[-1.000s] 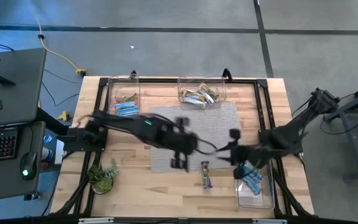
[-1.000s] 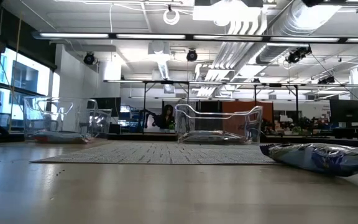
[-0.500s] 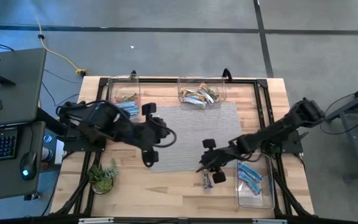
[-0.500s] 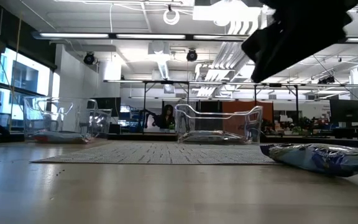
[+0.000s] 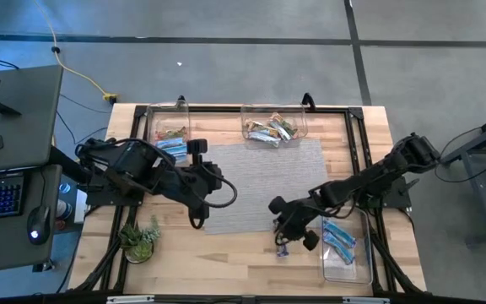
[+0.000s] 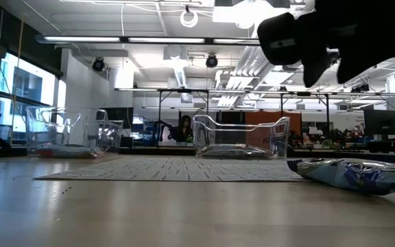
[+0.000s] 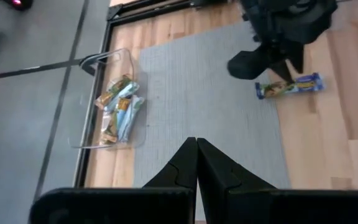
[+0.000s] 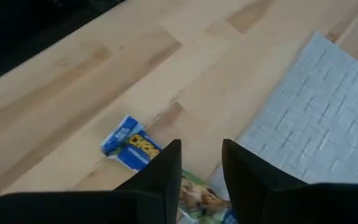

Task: Pick and place Granola Bars by type
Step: Put the blue granola bar into the bottom transparent bin

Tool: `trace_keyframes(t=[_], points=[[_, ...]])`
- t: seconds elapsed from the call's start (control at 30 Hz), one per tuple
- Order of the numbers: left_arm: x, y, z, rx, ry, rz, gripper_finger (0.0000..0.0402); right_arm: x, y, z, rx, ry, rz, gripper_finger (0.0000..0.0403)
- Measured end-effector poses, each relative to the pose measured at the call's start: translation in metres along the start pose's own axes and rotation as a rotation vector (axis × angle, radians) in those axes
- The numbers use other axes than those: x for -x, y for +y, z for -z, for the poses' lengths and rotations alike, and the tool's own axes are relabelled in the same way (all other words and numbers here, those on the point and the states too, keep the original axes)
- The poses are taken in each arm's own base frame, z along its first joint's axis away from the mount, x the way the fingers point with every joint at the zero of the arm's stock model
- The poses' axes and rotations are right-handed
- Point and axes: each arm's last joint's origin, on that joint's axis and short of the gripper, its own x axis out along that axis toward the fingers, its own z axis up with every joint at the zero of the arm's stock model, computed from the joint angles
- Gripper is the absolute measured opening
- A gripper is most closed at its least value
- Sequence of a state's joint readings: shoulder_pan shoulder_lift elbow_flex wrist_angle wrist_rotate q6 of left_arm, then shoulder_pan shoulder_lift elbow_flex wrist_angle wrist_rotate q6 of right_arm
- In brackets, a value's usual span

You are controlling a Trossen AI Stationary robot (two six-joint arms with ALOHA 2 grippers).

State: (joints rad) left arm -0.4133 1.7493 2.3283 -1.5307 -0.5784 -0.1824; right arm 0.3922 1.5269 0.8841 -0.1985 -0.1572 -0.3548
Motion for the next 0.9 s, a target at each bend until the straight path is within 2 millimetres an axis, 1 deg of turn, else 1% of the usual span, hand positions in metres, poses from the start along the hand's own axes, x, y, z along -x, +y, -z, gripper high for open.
trace_keyframes(t=[0.23, 0.53, 0.6, 0.73, 0.77, 0.83, 0.9], points=[[0.000, -0.001, -0.001, 0.004, -0.002, 0.031, 0.0001, 0.000, 0.001, 0.000, 0.009, 0.000, -0.024, 0.0099], [0.000, -0.004, -0.001, 0.007, 0.011, 0.131, 0.0001, 0.000, 0.000, 0.003, 0.006, 0.026, -0.008, 0.0099], [0.000, -0.005, -0.001, 0.007, 0.015, 0.155, 0.0001, 0.000, -0.001, 0.004, -0.034, 0.035, 0.005, 0.0099], [0.000, -0.005, -0.001, 0.007, 0.017, 0.177, 0.0001, 0.001, 0.002, 0.013, -0.238, 0.136, 0.008, 0.0098], [0.000, -0.005, -0.001, 0.008, 0.016, 0.179, 0.0001, 0.000, 0.003, 0.015, -0.259, 0.147, 0.003, 0.0098], [0.000, -0.005, -0.001, 0.008, 0.017, 0.179, 0.0001, -0.001, 0.005, 0.020, -0.249, 0.155, -0.010, 0.0098], [0.000, -0.005, -0.001, 0.008, 0.017, 0.179, 0.0001, -0.003, 0.007, 0.024, -0.198, 0.166, -0.026, 0.0098]])
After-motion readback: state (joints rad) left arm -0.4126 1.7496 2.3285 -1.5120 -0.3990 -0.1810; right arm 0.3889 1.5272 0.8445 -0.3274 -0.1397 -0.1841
